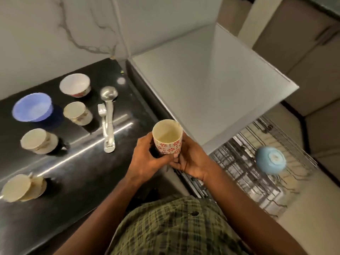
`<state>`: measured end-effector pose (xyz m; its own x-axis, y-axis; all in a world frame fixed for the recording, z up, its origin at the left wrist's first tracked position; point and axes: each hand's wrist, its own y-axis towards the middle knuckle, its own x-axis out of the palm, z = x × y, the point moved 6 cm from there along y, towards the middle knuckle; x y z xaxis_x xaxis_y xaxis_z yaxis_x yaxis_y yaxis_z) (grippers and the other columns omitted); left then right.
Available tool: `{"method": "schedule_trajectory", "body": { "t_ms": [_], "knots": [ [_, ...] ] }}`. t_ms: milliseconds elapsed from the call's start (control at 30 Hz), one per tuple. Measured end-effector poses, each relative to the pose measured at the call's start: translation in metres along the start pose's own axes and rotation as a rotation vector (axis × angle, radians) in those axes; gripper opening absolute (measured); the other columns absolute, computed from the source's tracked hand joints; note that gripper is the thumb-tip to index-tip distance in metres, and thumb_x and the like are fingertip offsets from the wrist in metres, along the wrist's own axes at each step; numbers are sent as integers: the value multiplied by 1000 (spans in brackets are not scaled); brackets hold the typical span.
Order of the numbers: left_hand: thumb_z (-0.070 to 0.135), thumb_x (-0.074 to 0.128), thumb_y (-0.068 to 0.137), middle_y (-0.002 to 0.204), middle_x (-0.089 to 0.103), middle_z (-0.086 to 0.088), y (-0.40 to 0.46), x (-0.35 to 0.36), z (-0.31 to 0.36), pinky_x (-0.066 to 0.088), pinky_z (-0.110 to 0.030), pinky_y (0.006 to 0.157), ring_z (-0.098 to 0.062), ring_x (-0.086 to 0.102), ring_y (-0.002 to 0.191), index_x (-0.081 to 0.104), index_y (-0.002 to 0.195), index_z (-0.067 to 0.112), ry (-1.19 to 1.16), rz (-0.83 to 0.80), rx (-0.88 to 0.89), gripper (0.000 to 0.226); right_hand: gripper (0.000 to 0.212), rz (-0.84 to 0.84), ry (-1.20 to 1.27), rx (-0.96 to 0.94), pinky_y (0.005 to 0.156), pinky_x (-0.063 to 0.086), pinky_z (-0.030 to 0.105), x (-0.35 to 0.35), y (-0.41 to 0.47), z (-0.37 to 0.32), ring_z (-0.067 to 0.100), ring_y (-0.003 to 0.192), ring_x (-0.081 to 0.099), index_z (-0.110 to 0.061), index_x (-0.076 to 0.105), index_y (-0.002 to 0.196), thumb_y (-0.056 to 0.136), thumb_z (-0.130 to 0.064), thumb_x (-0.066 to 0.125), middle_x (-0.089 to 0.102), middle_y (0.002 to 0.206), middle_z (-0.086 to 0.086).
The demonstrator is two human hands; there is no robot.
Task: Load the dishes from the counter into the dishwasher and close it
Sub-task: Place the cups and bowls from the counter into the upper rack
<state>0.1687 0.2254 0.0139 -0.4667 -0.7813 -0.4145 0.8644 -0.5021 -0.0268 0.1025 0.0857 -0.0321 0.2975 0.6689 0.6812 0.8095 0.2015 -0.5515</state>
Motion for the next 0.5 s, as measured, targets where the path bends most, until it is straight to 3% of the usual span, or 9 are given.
{"method": "schedule_trajectory", "body": {
  "t_ms": [100, 200, 300, 433, 500],
  "knots": [
    [60, 89, 66, 128, 55, 31, 12, 39, 20, 48, -24, 101, -4, 54, 128, 51, 130, 57, 21, -137, 41, 75, 68, 60, 93, -66, 66, 62, 33, -34, -23, -8, 23, 84, 71, -6, 55, 145, 99, -57, 55, 64, 122, 19],
    [49, 94, 67, 118, 60, 30, 23, 78, 40, 47, -9, 90, 10, 57, 114, 51, 128, 50, 41, -258, 57, 75, 62, 70, 185, -130, 59, 60, 27, -60, -49, -17, 21, 75, 65, -6, 65, 132, 95, -54, 60, 66, 113, 17],
    [36, 95, 73, 105, 65, 36, 28, 124, 58, 50, -10, 79, 15, 60, 97, 51, 119, 49, 39, -425, 71, 66, 64, 111, 240, -215, 56, 60, 27, -95, -78, -24, 22, 72, 63, -3, 60, 135, 96, -54, 56, 65, 109, 19],
    [33, 90, 79, 128, 63, 27, 28, 177, 83, 44, -8, 95, 12, 58, 118, 53, 142, 30, 77, -649, 177, 73, 64, 174, 340, -317, 56, 61, 28, -150, -118, -25, 23, 68, 65, -4, 60, 137, 98, -54, 50, 64, 111, 22],
    [34, 86, 84, 145, 57, 17, 25, 200, 86, 40, -16, 110, 6, 52, 132, 45, 154, 23, 144, -740, 226, 82, 60, 264, 381, -365, 49, 58, 24, -182, -141, -21, 25, 65, 68, -7, 67, 131, 96, -53, 52, 65, 108, 23]
  ]
}}
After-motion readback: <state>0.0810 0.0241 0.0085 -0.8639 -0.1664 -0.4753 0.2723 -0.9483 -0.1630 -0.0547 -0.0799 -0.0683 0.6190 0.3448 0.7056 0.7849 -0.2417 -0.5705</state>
